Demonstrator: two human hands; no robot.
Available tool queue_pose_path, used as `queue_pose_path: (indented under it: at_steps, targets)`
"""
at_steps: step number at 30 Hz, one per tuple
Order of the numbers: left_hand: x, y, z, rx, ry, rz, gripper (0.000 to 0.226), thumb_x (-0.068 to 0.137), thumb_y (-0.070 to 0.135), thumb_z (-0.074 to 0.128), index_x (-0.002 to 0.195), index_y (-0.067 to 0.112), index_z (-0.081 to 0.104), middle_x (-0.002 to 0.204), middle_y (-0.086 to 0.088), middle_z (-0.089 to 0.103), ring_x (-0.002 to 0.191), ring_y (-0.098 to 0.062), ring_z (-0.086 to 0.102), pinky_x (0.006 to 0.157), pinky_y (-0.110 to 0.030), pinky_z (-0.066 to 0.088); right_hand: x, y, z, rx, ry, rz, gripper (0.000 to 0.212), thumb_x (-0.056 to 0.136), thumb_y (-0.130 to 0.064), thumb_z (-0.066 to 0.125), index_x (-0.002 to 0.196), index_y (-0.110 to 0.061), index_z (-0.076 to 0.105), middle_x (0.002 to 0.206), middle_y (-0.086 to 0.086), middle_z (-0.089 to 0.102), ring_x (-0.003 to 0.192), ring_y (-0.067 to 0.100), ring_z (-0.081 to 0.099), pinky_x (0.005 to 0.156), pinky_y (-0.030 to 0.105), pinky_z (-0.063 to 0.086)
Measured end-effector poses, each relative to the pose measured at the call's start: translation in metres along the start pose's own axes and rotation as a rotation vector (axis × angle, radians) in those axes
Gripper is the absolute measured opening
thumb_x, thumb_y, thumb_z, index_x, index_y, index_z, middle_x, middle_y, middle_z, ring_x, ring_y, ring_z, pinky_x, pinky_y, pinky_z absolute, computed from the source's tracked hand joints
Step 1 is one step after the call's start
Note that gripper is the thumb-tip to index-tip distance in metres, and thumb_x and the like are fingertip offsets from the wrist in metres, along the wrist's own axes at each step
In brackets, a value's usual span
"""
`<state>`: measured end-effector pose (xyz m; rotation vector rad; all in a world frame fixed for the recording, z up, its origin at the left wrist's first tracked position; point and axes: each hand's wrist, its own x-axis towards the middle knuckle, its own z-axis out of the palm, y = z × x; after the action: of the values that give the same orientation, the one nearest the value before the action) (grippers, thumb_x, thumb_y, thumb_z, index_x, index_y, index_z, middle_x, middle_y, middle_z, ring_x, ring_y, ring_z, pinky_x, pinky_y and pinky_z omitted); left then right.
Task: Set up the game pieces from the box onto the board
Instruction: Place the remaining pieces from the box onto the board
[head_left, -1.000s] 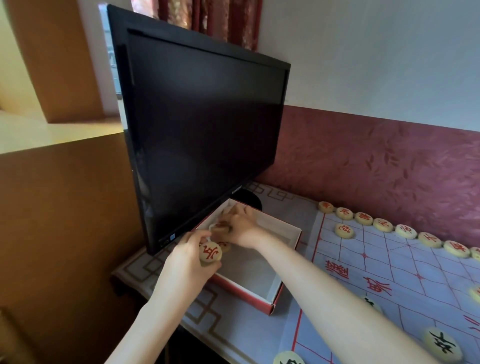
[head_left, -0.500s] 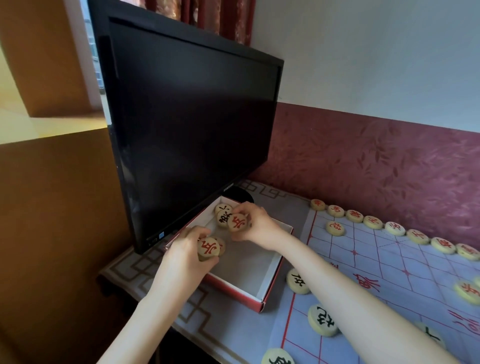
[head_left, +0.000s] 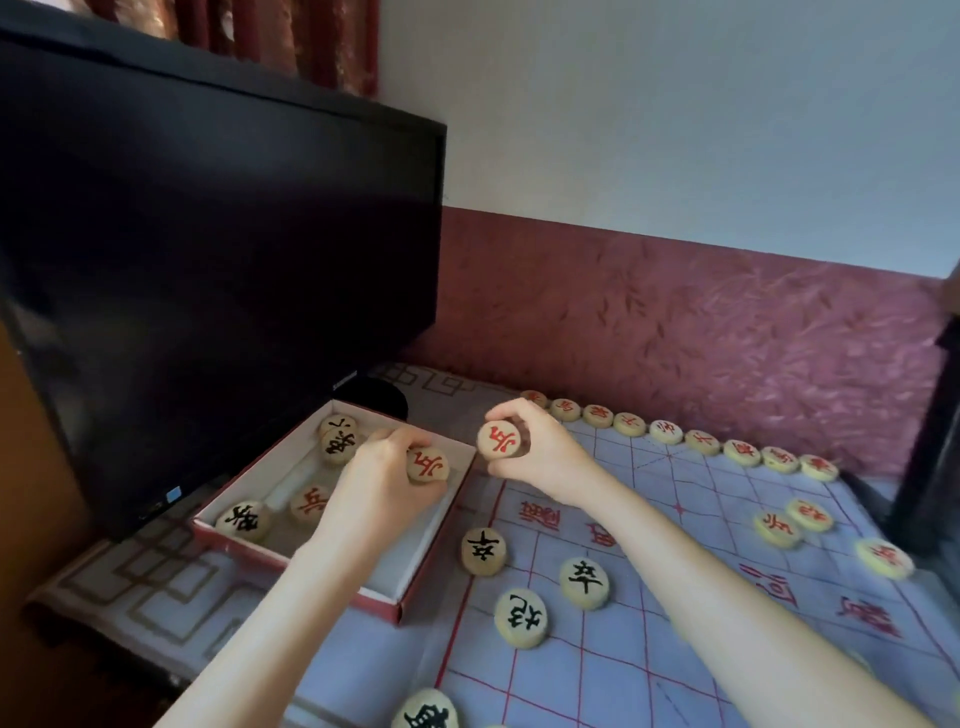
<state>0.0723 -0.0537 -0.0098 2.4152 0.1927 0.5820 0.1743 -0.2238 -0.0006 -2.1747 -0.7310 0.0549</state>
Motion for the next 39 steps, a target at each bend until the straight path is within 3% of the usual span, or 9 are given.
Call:
queue_pose_path:
  at_steps: [6, 8, 12, 18, 28, 39]
  targets:
    - [0.021, 0.05, 0.045, -0.065, -0.142, 0.127, 0.041, 0.07, 0.024, 0.076, 0.109, 0.02, 0.063, 0.102, 0.002, 0.057, 0.095, -0.015, 0.056, 0.077, -0.02, 0.04, -0.04, 0.044, -0.065, -0.003, 0.075, 0.134, 0.052, 0.071, -0.01, 0.078, 0.116, -0.02, 0.053, 0.105, -0.008, 0.055, 0.092, 0.003, 0.053, 0.077, 0.014, 0.043]
    - [0.029, 0.067, 0.063, -0.077, -0.199, 0.145, 0.042, 0.07, 0.024, 0.076, 0.109, 0.019, 0.063, 0.103, 0.001, 0.057, 0.096, -0.015, 0.056, 0.076, -0.02, 0.041, -0.053, 0.063, -0.087, -0.021, 0.11, 0.197, 0.054, 0.07, -0.011, 0.079, 0.116, -0.019, 0.052, 0.102, -0.01, 0.054, 0.091, 0.004, 0.053, 0.082, 0.021, 0.045]
    - [0.041, 0.096, 0.096, -0.139, -0.307, 0.142, 0.047, 0.069, 0.021, 0.077, 0.114, 0.017, 0.063, 0.112, 0.0, 0.059, 0.102, -0.016, 0.056, 0.089, -0.03, 0.049, -0.072, 0.097, -0.119, -0.088, 0.175, 0.326, 0.052, 0.066, -0.006, 0.081, 0.111, -0.012, 0.056, 0.1, -0.002, 0.059, 0.097, 0.017, 0.058, 0.09, 0.036, 0.048]
    - [0.053, 0.109, 0.129, -0.156, -0.379, 0.154, 0.049, 0.073, 0.018, 0.073, 0.121, 0.013, 0.059, 0.119, -0.003, 0.061, 0.109, -0.016, 0.056, 0.089, -0.023, 0.044, -0.082, 0.131, -0.127, -0.258, 0.18, 0.425, 0.05, 0.063, -0.023, 0.084, 0.105, -0.016, 0.058, 0.109, 0.002, 0.057, 0.101, 0.02, 0.054, 0.086, 0.033, 0.045]
    - [0.065, 0.096, 0.153, -0.157, -0.412, 0.112, 0.055, 0.074, 0.016, 0.075, 0.125, 0.015, 0.055, 0.123, -0.002, 0.061, 0.113, -0.016, 0.055, 0.092, -0.025, 0.044, -0.073, 0.14, -0.117, -0.294, 0.155, 0.452, 0.049, 0.062, -0.03, 0.084, 0.103, -0.018, 0.06, 0.109, 0.001, 0.059, 0.1, 0.019, 0.055, 0.081, 0.03, 0.043]
    - [0.066, 0.093, 0.16, -0.087, -0.392, 0.174, 0.05, 0.072, 0.02, 0.077, 0.12, 0.017, 0.06, 0.12, -0.001, 0.061, 0.112, -0.016, 0.056, 0.095, -0.03, 0.046, -0.079, 0.14, -0.115, -0.283, 0.119, 0.453, 0.063, 0.065, -0.037, 0.081, 0.121, -0.021, 0.056, 0.118, -0.003, 0.056, 0.113, 0.018, 0.049, 0.097, 0.039, 0.043]
